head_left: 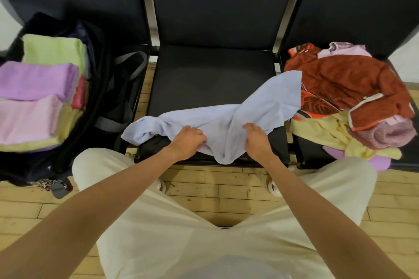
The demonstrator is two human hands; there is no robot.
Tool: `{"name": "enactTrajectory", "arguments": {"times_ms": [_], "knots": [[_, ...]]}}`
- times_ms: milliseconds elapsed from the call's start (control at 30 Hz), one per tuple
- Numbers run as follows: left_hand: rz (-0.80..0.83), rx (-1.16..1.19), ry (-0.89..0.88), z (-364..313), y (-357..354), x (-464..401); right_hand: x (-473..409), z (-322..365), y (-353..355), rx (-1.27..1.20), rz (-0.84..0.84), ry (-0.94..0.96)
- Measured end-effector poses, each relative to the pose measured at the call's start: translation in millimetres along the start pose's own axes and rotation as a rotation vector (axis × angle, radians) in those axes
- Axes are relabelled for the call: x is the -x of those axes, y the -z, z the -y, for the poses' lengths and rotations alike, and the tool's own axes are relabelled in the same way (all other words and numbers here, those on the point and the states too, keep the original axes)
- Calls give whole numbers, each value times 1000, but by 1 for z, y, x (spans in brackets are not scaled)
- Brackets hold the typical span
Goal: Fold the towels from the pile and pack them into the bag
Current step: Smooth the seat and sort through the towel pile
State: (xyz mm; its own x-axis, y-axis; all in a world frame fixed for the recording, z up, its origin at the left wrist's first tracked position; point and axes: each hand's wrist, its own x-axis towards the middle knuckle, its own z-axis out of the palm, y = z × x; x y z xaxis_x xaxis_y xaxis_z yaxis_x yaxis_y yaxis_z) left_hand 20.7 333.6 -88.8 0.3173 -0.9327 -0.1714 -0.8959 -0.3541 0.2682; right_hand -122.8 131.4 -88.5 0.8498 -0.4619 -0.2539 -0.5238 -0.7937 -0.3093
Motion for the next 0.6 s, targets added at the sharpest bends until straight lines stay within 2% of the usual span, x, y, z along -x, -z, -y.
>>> {"name": "enactTrajectory", "arguments": {"times_ms": [167, 367, 467, 600], "knots": [[68, -136, -37, -4, 2, -12, -22, -29, 11, 154, 38, -65], [182, -170, 49, -13, 6, -14, -34, -34, 21, 325, 38, -41], [176, -98, 166, -14, 12, -12, -36, -35, 25, 360, -18, -10], [0, 16, 465, -12, 35, -11, -28, -36, 27, 131, -282, -14]]}}
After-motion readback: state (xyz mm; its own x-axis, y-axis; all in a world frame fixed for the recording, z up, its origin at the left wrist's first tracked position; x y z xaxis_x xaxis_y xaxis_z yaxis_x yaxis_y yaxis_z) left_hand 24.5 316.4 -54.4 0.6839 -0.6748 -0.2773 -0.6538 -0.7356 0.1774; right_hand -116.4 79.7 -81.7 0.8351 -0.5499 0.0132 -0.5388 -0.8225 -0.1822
